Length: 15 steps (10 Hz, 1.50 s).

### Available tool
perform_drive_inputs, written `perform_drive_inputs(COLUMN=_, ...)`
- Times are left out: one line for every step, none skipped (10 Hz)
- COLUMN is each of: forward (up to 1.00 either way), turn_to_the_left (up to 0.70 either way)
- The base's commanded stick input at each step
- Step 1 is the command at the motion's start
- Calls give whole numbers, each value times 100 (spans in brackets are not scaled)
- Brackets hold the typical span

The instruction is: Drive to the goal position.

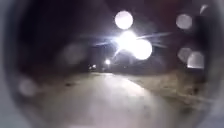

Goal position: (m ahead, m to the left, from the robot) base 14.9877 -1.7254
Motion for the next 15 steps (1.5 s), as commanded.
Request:
perform_drive_inputs(forward=100, turn_to_the_left=11)
perform_drive_inputs(forward=100, turn_to_the_left=12)
perform_drive_inputs(forward=100, turn_to_the_left=10)
perform_drive_inputs(forward=100, turn_to_the_left=6)
perform_drive_inputs(forward=100, turn_to_the_left=5)
perform_drive_inputs(forward=100, turn_to_the_left=9)
perform_drive_inputs(forward=100, turn_to_the_left=13)
perform_drive_inputs(forward=100, turn_to_the_left=17)
perform_drive_inputs(forward=100, turn_to_the_left=10)
perform_drive_inputs(forward=100, turn_to_the_left=7)
perform_drive_inputs(forward=100, turn_to_the_left=4)
perform_drive_inputs(forward=100, turn_to_the_left=5)
perform_drive_inputs(forward=100, turn_to_the_left=6)
perform_drive_inputs(forward=100, turn_to_the_left=6)
perform_drive_inputs(forward=100, turn_to_the_left=5)
